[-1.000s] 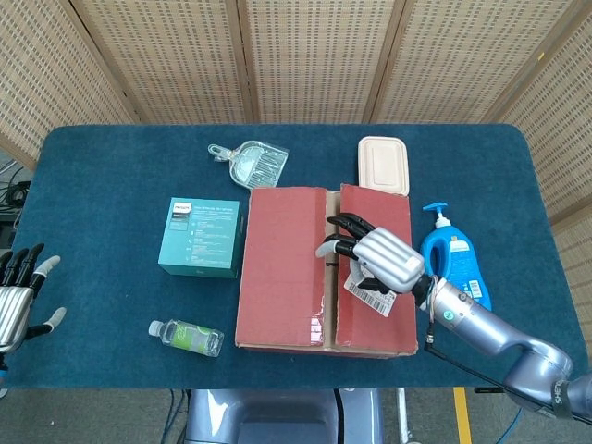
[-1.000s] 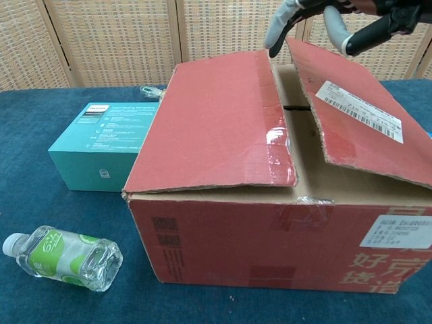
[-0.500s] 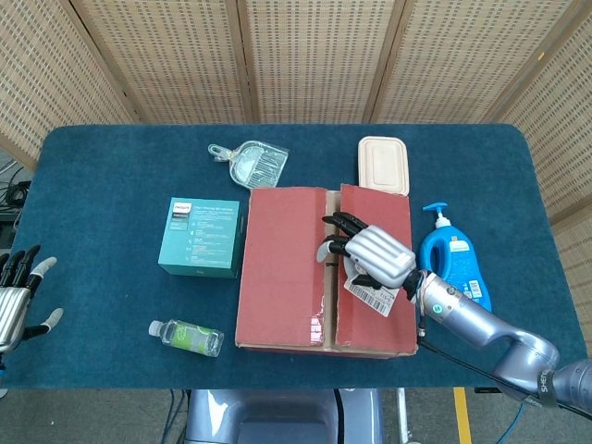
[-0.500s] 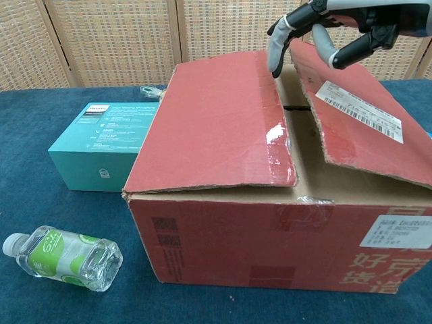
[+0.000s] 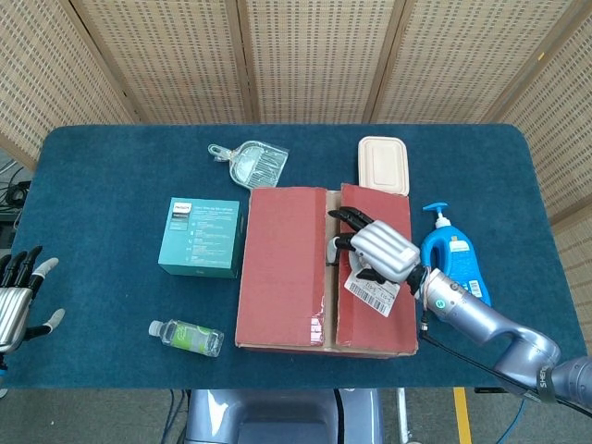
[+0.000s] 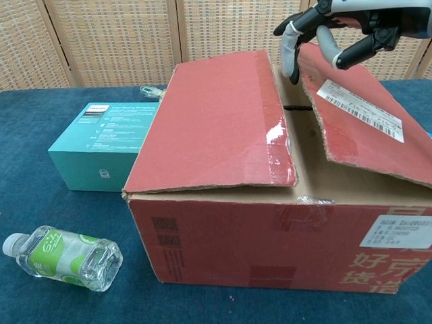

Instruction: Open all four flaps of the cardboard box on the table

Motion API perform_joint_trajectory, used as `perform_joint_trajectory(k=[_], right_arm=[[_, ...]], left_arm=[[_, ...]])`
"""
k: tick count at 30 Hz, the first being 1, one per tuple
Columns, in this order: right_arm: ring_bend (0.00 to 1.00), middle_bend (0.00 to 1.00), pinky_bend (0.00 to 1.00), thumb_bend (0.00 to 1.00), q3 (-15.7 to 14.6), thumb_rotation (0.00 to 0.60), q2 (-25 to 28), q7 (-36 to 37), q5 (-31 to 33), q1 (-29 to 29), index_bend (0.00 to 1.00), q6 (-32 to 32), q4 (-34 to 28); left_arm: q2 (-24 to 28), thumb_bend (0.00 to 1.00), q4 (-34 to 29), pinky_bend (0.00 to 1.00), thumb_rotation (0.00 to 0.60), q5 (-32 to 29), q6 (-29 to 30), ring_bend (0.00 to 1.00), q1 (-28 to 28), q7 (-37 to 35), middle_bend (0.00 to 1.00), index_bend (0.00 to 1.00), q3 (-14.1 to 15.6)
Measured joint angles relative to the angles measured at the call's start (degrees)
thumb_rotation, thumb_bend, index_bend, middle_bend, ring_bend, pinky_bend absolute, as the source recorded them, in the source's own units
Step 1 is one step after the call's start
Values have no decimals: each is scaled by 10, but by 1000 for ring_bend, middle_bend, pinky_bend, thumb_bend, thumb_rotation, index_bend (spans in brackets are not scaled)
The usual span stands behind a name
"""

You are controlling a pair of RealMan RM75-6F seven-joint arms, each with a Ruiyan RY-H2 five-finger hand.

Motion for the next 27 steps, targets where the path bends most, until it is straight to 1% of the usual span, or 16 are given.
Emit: perform_joint_trajectory(k=[7, 15, 27], right_arm=[[96, 558, 20, 1000, -4, 600, 2, -4, -3, -1, 504, 10, 4], [116, 583, 20, 1000, -7, 600, 15, -14, -6, -5, 513, 21, 2], [125, 589, 20, 1000, -1, 600, 72, -49, 3, -11, 513, 27, -22]], left_arm=[[0, 291, -1, 0, 522, 0, 1, 0, -1, 3, 20, 136, 0], [2, 291, 1, 0, 520, 5, 4, 0, -2, 1, 20, 136, -1], [1, 291, 4, 0, 520, 9, 3, 0, -6, 0, 20, 135, -1]])
